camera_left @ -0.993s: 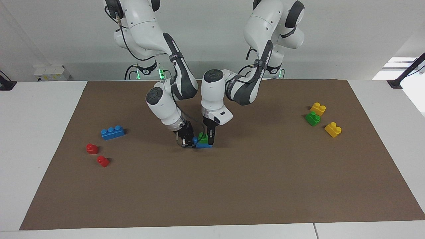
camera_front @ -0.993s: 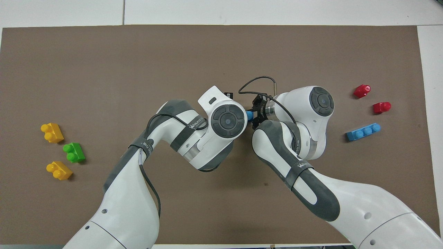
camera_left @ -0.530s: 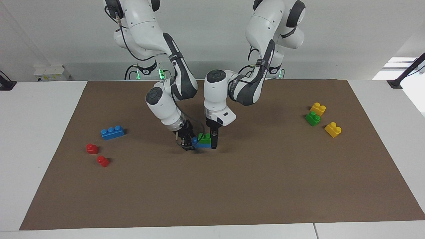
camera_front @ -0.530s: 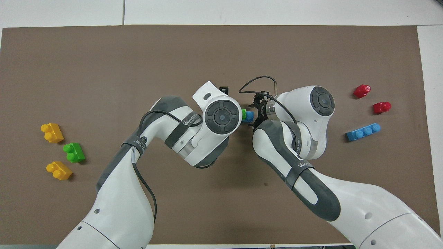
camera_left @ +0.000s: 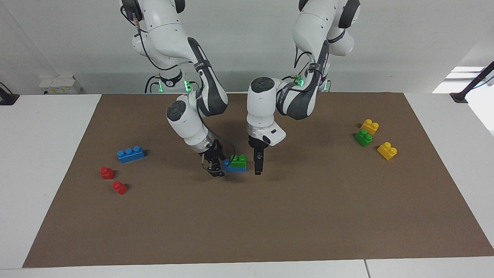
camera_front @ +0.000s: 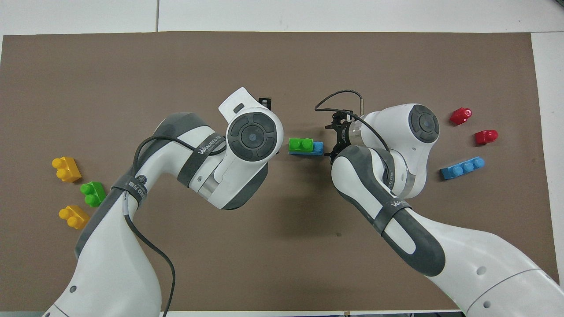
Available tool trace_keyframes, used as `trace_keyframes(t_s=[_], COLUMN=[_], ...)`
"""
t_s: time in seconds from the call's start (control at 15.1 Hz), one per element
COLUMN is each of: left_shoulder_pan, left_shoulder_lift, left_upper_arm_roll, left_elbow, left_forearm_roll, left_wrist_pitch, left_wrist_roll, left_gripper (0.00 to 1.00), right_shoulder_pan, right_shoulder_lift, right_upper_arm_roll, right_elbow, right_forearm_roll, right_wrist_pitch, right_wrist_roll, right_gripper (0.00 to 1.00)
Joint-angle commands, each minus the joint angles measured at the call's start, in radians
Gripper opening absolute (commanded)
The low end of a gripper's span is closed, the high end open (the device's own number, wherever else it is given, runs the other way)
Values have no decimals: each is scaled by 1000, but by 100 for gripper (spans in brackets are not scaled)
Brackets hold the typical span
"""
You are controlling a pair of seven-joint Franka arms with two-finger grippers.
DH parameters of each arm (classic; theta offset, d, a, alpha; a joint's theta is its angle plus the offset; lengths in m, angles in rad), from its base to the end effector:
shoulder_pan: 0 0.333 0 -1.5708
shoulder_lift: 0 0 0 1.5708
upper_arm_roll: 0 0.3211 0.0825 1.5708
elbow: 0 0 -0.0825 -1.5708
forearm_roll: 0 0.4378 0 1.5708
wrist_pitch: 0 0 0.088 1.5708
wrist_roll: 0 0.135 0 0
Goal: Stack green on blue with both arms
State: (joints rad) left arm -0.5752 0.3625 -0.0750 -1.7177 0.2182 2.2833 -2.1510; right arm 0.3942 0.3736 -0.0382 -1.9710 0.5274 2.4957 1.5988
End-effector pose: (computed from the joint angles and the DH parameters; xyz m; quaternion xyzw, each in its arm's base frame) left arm 0.5872 -0.4294 0.3494 0.7642 0.6323 0.0925 0.0875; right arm 0.6289 0.2402 0.2358 -0.6710 0.7189 0.0958 0.1540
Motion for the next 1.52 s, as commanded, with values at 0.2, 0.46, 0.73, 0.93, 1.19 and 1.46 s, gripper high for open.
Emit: trace_keyframes(t_s=[0.2, 0.46, 0.73, 0.93, 1.19, 1.46], left_shoulder_pan=[46, 96, 149, 219, 310, 417], left_shoulder_lift=[-86, -111, -137, -172, -204, -232], left_upper_arm_roll=[-8, -9, -9, -9, -9, -9], left_elbow=[-53, -53, -51, -46, -40, -37], left_forearm_roll=[15, 6, -13, -72, -122, -158], left_wrist_pitch=[-82, -114, -152, -208, -272, -315], left_wrist_roll=[186, 286, 429, 612, 841, 1063], left_gripper=[100, 100, 100, 100, 100, 100], right_shoulder_pan=[-101, -167, -245, -268, -327, -324], right_shoulder_lift=[-38, -94, -128, -153, -228, -330], right_upper_arm_roll=[1, -3, -3, -5, -5, -2], right_elbow=[-8, -6, 76, 153, 170, 222], right_forearm_roll=[-3, -12, -200, -322, -351, -471], right_wrist_pitch=[-112, -208, -366, -490, -576, -710], right_wrist_roll=[-277, -531, -689, -926, -1196, -1320], right_gripper=[84, 100, 100, 100, 100, 100])
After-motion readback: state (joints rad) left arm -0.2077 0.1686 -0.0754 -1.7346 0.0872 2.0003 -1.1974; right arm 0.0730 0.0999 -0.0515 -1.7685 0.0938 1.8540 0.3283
